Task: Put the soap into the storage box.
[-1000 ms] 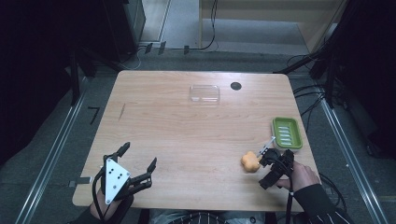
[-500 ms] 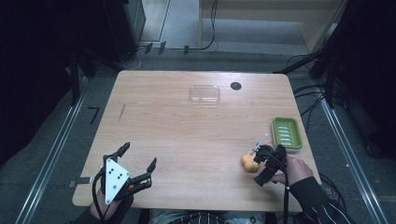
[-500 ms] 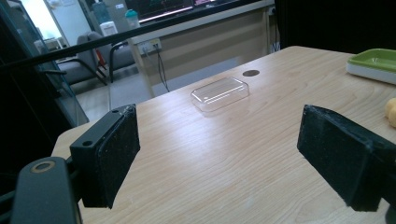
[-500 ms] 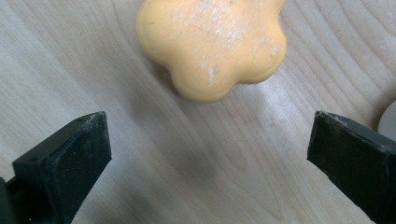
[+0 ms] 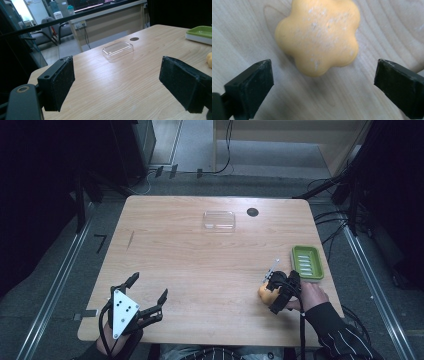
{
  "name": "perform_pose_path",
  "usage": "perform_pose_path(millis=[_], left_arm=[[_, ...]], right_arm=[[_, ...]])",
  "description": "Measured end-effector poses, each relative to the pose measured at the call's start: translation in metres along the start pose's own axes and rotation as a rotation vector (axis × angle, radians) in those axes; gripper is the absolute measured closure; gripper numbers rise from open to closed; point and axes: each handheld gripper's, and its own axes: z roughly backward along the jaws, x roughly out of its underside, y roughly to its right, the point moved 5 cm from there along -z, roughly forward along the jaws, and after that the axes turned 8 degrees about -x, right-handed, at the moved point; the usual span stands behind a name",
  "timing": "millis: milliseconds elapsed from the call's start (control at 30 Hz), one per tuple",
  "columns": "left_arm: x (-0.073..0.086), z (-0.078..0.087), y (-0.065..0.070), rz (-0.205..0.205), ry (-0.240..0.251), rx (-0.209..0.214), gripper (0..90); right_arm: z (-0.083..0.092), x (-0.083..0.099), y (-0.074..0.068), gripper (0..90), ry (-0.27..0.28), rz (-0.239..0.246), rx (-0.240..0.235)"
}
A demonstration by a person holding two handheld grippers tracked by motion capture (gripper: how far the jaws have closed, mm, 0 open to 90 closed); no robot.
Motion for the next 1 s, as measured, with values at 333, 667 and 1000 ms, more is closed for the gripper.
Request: perform_pose_path(millis=[333, 667, 1000], left_arm=[[0.000, 0.000, 0.000, 0.002, 0.000, -0.001, 13.5], [0.000, 0.000, -0.001, 0.000, 0.000, -0.001, 13.5], [0.000, 0.000, 0.000, 0.000, 0.001, -0.001, 13.5]], right_arm=[[-0.007, -0.010, 0.002, 19.9, -0.013, 0.042, -0.006], [-0.009, -0.012, -0.001, 34.5, -0.021, 0.062, -0.037], [-0.008, -0.011, 0.000, 38.6, -0.025, 0.066, -0.017]])
